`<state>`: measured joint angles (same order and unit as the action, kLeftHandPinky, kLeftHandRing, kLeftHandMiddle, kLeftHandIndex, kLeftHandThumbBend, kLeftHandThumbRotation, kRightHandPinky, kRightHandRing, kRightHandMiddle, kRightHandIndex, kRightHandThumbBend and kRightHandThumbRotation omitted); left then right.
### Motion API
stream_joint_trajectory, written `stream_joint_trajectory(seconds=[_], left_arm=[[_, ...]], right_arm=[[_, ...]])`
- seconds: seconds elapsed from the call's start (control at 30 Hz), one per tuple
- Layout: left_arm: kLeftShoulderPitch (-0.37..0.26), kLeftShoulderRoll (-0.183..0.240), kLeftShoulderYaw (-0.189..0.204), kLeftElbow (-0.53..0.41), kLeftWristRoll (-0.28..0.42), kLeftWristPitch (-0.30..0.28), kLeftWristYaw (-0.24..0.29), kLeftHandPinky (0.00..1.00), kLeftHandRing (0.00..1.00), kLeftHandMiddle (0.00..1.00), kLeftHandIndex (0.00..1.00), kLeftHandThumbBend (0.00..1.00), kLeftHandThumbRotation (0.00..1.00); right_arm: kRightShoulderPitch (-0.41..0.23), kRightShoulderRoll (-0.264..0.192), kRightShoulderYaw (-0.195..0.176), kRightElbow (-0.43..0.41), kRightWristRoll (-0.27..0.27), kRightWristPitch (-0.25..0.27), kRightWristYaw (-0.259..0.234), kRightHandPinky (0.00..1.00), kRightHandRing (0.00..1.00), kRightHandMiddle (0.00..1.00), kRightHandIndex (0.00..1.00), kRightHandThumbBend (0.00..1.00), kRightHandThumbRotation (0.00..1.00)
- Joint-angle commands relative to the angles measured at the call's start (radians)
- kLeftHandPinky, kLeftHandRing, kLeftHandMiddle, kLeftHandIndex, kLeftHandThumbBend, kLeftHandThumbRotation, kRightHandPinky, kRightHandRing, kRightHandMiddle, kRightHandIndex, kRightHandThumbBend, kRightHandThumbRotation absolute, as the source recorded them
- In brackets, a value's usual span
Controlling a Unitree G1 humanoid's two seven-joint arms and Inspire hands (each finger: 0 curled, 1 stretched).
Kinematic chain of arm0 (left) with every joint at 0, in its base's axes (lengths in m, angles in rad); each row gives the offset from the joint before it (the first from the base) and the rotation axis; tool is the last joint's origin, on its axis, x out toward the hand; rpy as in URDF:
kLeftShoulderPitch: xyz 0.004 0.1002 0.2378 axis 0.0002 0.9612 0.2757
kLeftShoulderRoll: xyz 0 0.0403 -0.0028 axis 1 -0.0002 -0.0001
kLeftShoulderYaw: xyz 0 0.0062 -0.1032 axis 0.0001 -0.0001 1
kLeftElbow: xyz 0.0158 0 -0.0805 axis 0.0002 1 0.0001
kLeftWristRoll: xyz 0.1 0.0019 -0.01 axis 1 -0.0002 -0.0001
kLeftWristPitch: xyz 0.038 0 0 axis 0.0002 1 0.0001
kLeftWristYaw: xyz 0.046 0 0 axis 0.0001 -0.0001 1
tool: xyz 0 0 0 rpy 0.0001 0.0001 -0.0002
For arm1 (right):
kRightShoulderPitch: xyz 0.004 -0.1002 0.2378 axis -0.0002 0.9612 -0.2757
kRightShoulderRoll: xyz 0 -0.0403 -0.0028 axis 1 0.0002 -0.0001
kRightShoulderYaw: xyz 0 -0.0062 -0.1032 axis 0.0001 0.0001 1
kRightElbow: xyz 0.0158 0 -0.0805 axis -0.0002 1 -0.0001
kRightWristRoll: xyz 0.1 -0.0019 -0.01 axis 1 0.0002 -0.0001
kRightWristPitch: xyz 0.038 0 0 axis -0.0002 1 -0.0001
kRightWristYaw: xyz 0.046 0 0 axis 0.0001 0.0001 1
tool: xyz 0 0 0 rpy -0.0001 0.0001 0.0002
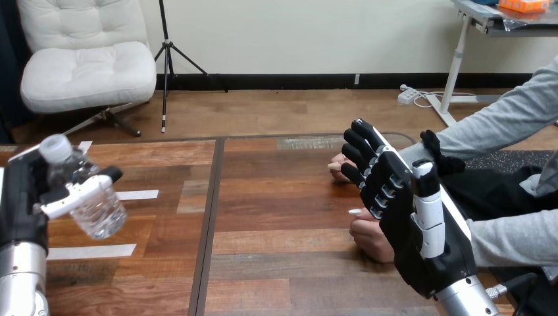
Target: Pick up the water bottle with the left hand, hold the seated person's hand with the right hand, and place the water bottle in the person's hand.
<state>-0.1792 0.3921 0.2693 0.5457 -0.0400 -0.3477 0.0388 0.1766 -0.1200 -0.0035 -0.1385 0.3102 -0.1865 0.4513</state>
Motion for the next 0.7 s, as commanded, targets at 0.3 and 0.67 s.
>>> stream_joint_trajectory(seconds=[0.3, 0.67], left_arm=[[-0.017, -0.011, -0.004, -0.218, -0.009, -0.034, -0.044, 0.34, 0.38, 0.42, 0.41, 0.8, 0.0], [-0.005, -0.025, -0.008, -0.27, -0.022, -0.01, -0.085, 0.33, 0.37, 0.42, 0.41, 0.8, 0.0]], right_arm=[[-0.051, 0.001, -0.007, 0.012, 0.005, -0.019, 0.003, 1.0, 1.0, 0.99, 0.97, 0.78, 1.0], [-0.06, -0.007, -0.004, 0.037, -0.018, -0.029, 0.004, 1.0, 1.0, 0.99, 0.98, 0.75, 1.0]])
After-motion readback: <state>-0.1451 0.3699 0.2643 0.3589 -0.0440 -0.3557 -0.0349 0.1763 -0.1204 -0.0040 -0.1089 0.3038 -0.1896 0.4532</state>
